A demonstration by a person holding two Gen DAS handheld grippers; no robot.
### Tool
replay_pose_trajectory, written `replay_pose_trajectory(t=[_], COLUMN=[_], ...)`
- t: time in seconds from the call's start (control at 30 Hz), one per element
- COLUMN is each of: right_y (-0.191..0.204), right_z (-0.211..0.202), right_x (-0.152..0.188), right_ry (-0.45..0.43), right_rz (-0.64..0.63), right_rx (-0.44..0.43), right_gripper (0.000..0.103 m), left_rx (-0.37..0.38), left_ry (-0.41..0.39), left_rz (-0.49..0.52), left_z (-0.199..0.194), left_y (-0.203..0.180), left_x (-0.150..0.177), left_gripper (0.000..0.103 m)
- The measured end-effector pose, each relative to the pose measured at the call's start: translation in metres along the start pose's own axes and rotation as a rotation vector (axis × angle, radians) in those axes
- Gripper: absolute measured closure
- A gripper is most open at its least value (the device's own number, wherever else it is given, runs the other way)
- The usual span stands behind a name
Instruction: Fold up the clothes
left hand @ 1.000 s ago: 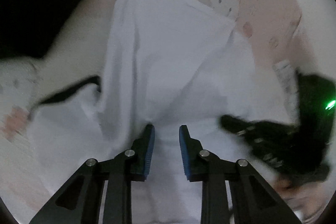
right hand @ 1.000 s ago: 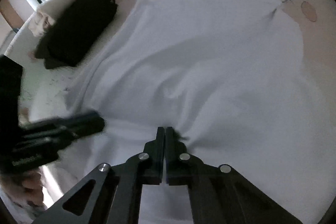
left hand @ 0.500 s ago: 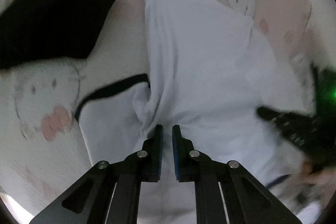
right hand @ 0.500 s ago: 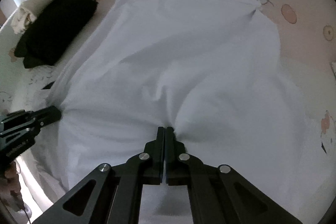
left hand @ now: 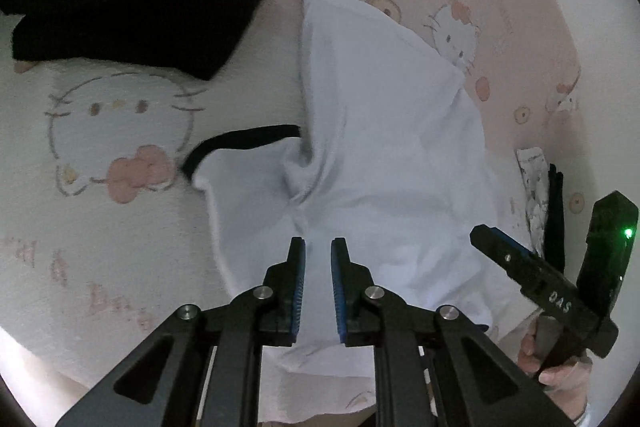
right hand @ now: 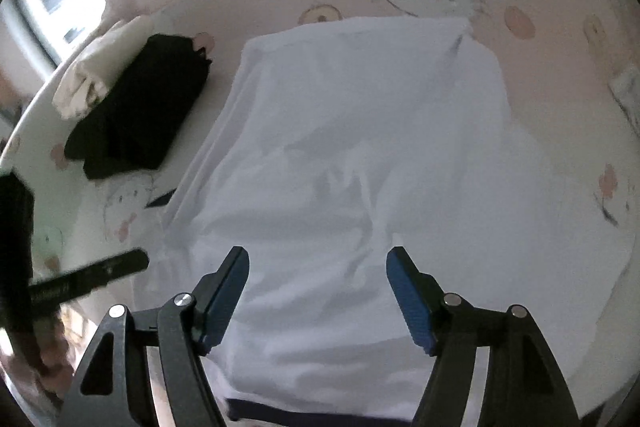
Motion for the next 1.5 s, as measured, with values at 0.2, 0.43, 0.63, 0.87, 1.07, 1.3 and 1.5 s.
replay_pose_trajectory(t=[0.2, 0.43, 0.63, 0.87, 1.07, 1.3, 1.5], right_y=[0.035, 0.085, 0.085, 0.081, 0.082, 0.119, 0.136], right_z=[0.008, 0.042, 0.063, 0.062, 0.048, 0.015, 0.005], right_x=[-0.010, 0.015, 0.032, 0.032, 0.036, 0.057, 0.072], right_ry=[0.005, 0.101, 0.138, 0.136, 0.098, -0.026, -0.073], right_rz=[-0.082, -0.303, -0.292, -0.289, -0.302, -0.493, -0.584], right_rx=[0.041, 0.145, 0.187, 0.167, 0.207, 0.174, 0.209], right_gripper=[0.032, 0.032, 0.024, 0.022, 0.023, 0.023, 0.023], left_rx=[-0.011, 0.322, 0.340, 0.378, 0.320, -0.005, -0.004], left_ry=[-0.019, -0.116, -0.050, -0.031, -0.028, -0.032, 0.002], left_rz=[-0.078, -0.386, -0.397, -0.389, -0.381, -0.038, -0.093], left_z=[-0.008, -0.001, 0.002, 0.007, -0.004, -0.031, -0.032], left_y=[0.040, 0.097, 0.096, 0.089, 0.085, 0.060, 0.073], left_x=[0.004, 0.032, 0.022, 0.022, 0.016, 0.010, 0.009], left_gripper=[0.092, 0.083, 0.083, 0.083, 0.083, 0.082, 0.082])
Point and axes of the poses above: each gripper's, at about its wrist camera, not at the fingertips, and z roughly the way its jaws point, y to its left, x to its underside, the point moved 2 cm from there along z, roughly the way its jaws point, and after that the axes turned 4 degrees about x, right-handed, at the moved point
